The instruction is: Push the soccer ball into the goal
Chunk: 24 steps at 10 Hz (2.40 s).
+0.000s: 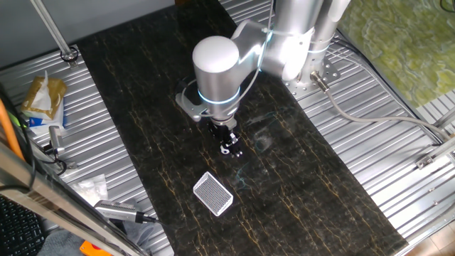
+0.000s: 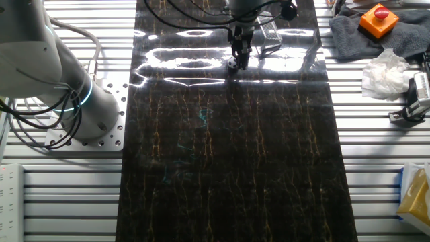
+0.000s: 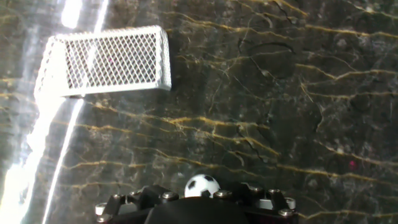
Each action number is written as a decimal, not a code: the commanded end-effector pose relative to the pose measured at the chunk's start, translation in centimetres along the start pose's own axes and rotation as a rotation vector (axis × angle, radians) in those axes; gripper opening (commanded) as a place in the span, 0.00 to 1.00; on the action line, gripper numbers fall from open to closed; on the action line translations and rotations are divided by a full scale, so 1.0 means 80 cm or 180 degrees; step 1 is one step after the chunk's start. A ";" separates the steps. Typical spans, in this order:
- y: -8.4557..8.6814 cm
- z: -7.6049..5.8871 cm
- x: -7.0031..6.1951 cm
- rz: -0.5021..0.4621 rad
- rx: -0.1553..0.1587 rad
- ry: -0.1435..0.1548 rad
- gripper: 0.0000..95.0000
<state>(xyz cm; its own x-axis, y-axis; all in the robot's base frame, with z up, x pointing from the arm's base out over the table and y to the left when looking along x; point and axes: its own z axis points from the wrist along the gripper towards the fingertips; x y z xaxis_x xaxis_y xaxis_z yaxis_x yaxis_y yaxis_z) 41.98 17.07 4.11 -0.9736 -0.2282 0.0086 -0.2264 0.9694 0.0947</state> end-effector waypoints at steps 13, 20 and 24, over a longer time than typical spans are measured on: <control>-0.007 0.006 0.008 0.0141 -0.0144 -0.0059 1.00; -0.007 0.006 0.008 0.0141 -0.0144 -0.0059 1.00; -0.007 0.006 0.008 0.0141 -0.0144 -0.0059 1.00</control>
<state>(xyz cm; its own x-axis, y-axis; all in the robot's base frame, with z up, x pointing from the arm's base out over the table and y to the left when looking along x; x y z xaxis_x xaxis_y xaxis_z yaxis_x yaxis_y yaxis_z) 41.56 16.54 3.58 -0.9824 -0.1869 -0.0066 -0.1860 0.9727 0.1391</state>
